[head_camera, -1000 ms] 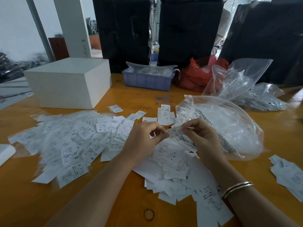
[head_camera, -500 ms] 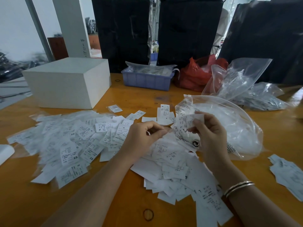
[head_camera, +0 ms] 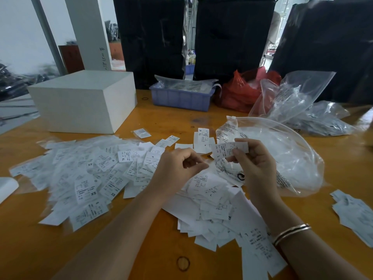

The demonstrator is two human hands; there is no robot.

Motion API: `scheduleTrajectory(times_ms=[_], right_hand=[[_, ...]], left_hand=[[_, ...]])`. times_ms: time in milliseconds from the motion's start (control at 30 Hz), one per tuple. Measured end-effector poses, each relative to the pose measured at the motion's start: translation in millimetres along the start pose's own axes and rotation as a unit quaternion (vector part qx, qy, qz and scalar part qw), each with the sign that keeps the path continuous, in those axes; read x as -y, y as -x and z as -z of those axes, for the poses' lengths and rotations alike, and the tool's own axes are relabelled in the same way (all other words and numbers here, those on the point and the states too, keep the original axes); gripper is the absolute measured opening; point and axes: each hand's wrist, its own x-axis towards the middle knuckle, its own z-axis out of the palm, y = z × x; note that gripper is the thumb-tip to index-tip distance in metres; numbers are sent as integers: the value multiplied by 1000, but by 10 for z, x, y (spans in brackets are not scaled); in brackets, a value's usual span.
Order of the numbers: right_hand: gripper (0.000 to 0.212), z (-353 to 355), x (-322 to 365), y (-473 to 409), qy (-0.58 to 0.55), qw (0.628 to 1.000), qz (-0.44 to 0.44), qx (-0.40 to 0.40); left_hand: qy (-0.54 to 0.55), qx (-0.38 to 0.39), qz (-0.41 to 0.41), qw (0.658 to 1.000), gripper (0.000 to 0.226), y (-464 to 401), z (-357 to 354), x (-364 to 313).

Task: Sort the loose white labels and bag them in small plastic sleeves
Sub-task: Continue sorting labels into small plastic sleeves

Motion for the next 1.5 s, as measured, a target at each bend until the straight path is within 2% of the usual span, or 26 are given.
scheduleTrajectory(times_ms=[167, 433, 733, 967, 1167, 1333, 1500], right_hand=[[28, 3, -14, 7, 9, 1000, -5, 9], [29, 12, -26, 16, 58, 996, -17, 71], [28, 28, -35, -12, 33, 999, -21, 32], [29, 46, -31, -20, 20, 999, -25, 16], [30, 23, -55, 8, 56, 997, -13, 47], [32, 21, -67, 8, 78, 994, -9, 70], [29, 46, -62, -4, 37, 999, -12, 32]], left_hand=[[-6, -4, -10, 1000, 28, 3, 5, -8], [-13, -6, -14, 1000, 26, 8, 16, -25], [-26, -6, -12, 1000, 10, 0, 19, -16], [-22, -3, -10, 1000, 11, 3, 14, -20], [-20, 1, -20, 1000, 12, 7, 24, -31], [-21, 3, -25, 999, 27, 6, 27, -38], [-24, 2, -20, 1000, 12, 5, 22, -19]])
